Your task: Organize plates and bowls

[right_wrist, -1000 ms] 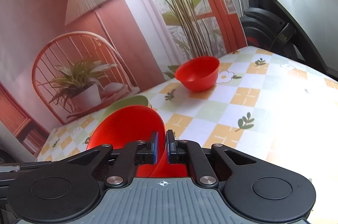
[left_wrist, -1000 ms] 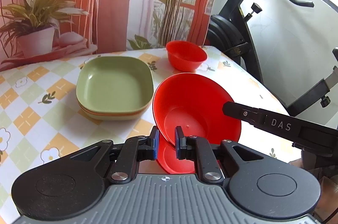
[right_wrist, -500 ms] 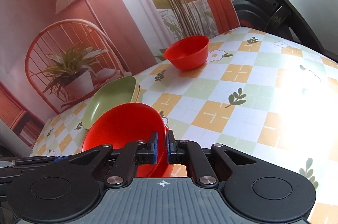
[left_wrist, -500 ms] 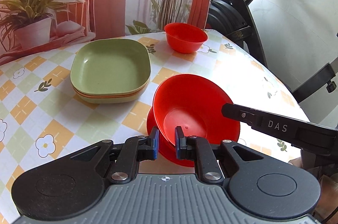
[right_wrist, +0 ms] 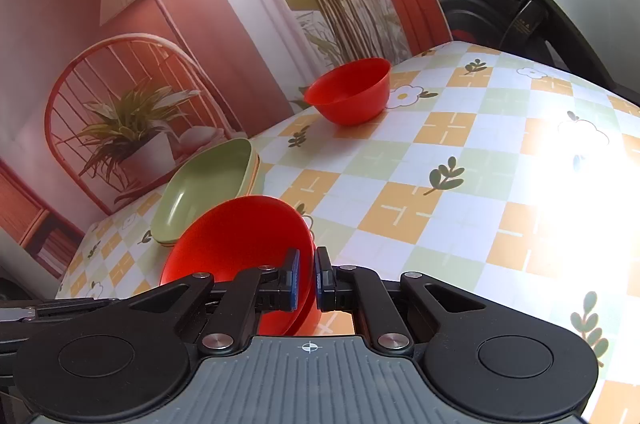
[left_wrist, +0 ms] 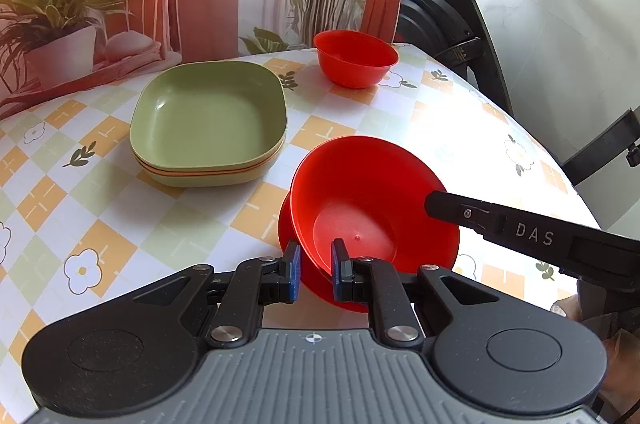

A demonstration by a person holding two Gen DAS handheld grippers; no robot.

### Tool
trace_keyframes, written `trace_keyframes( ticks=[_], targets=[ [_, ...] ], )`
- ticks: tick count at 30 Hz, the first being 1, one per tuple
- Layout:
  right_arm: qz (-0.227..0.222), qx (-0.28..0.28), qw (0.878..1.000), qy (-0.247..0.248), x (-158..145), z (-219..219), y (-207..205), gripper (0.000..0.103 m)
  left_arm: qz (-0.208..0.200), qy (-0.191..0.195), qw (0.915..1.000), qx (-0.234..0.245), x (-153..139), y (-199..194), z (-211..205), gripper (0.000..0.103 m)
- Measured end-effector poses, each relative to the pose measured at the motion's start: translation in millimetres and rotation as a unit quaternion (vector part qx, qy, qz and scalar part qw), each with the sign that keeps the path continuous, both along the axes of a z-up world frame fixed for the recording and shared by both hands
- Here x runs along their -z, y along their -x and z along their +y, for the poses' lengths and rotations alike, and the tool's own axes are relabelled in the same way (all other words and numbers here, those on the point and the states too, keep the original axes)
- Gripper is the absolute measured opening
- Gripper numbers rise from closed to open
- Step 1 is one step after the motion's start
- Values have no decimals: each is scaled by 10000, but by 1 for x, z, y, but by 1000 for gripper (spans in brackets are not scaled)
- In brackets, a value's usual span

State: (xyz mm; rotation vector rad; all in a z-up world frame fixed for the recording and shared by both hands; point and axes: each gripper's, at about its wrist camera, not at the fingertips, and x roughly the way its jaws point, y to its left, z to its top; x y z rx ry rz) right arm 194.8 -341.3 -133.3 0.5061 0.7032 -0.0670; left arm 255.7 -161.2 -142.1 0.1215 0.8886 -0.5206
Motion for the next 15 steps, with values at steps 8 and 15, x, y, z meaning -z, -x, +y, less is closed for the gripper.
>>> trace_keyframes(
  ticks=[8,15],
  targets=[
    [18,11,10000,2,1,-1,-1,8,-5,-21,10000,-34,2,-1,1,16],
    [-36,46,10000,37,1,-2,0,8,-17,-59,9999,-115,1,-2,3,17]
  ],
)
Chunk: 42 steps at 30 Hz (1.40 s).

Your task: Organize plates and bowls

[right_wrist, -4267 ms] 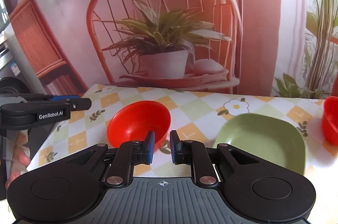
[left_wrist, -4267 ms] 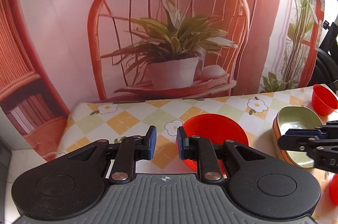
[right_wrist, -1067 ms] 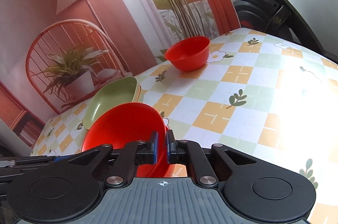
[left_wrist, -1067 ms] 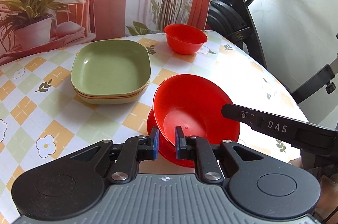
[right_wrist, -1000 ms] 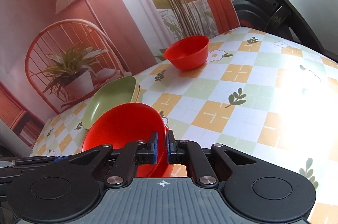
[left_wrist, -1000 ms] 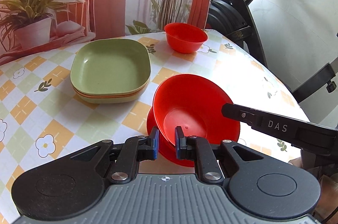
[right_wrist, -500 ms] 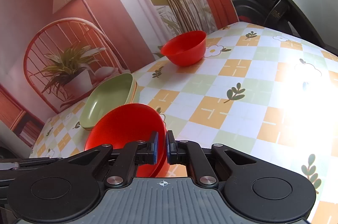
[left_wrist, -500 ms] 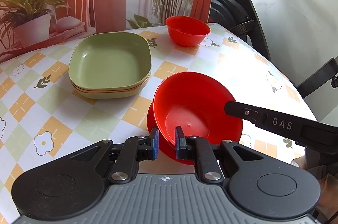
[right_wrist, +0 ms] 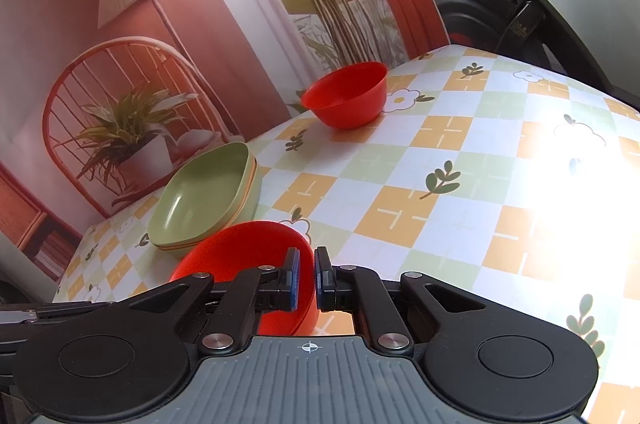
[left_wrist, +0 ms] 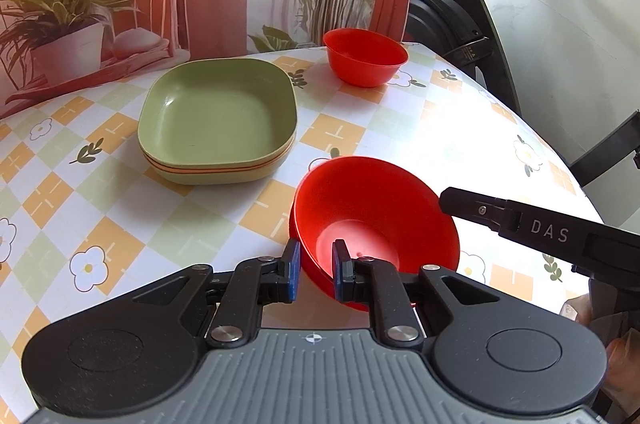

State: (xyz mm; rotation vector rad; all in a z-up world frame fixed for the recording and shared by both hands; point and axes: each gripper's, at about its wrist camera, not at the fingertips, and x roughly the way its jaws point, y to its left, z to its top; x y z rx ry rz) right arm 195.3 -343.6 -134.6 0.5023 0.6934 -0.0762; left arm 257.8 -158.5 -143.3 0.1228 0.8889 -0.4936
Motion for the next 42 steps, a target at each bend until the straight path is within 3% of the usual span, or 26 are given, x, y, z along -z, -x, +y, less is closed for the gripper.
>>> trace_keyframes(
  ticks=[13,20,24,31,38,42],
  targets=[
    [-593,194,9965,557,-40,-39,-8,10,-596,34,9979,-270,-34,-17,9,18],
    [-868,179,9917,934,-61,-78,-30,13,-760,221,9968,-111,-49,-36,-8,19],
    [-805,156,9910,1062,-56,-95,-50,15,-597,435,9972,-120,-48,-56,-24,19],
    [-674,79,9934,927,-31,-119,-93,20,-698,455,9965,-83,-46,-97,-67,20],
    [-671,-5,9939,874,-14,-128,-142,25,-1006,105,9947,168,-37,-139,-111,20],
    [-583,19,9949,821,-2,-131,-168,26,-935,-44,9954,204,-24,-165,-133,20]
  ],
)
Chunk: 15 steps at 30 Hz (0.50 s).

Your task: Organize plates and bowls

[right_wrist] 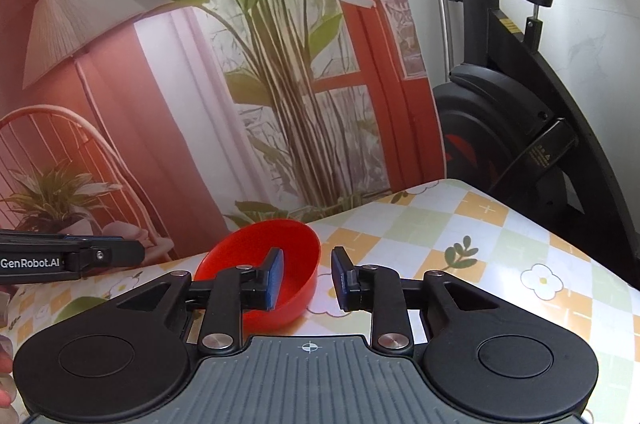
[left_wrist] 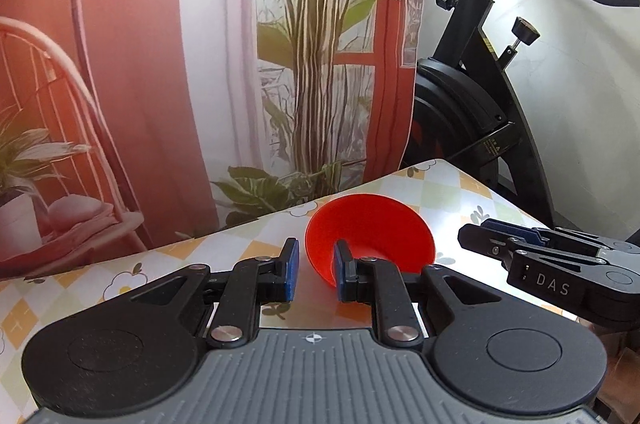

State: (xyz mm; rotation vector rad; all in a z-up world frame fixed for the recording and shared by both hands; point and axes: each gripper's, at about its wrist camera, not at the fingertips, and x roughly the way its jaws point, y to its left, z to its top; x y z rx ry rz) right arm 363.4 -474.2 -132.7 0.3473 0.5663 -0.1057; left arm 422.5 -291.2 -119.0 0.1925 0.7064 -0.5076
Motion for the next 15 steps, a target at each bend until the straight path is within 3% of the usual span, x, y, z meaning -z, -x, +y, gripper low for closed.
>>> trace_keyframes(
  ticks=[12,15],
  targets=[
    [245,68,9994,-229,35,1,-30,25,561,-154,9980,-262,39,-43,-25,20],
    [258,80,9992,-307,38,1,-31,21,683,-130,9973,-245,45,-47,-26,20]
  ],
)
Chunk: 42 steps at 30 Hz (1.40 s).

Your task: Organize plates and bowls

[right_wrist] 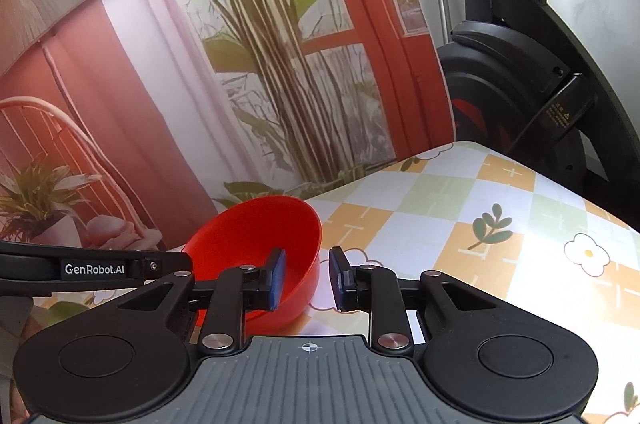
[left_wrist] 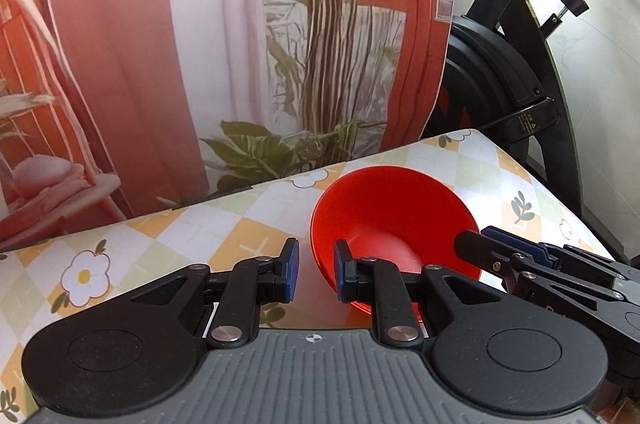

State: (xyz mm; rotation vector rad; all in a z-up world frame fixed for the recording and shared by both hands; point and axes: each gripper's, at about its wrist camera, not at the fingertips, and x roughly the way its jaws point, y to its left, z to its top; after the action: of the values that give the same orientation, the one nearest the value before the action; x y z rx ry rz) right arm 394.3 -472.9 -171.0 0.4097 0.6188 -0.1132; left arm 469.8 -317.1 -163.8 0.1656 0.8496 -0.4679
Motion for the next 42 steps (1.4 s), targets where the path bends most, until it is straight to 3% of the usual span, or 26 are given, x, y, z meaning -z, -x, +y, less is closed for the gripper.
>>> trace_keyframes(
  ticks=[7,15,24,34,42],
  targets=[
    [-3,6,9998,-197,5,-2,0,12,141,102,9998,33,9,-5,-5,20],
    [-55,85,9995,-295,-2,0,9,11,105,162,9998,81,3,8,2,19],
    [-305,110,9992,-227,-36,19,36,11,-223,149,9995,195,-24,48,20,19],
    [-537,-43,9985,-26,-76,55,74,11,-157,587,9981,-52,-50,92,61,19],
    [-641,-165,9978,-18,-97,85,106,12,-259,612,9976,-206,-64,126,92,19]
  ],
)
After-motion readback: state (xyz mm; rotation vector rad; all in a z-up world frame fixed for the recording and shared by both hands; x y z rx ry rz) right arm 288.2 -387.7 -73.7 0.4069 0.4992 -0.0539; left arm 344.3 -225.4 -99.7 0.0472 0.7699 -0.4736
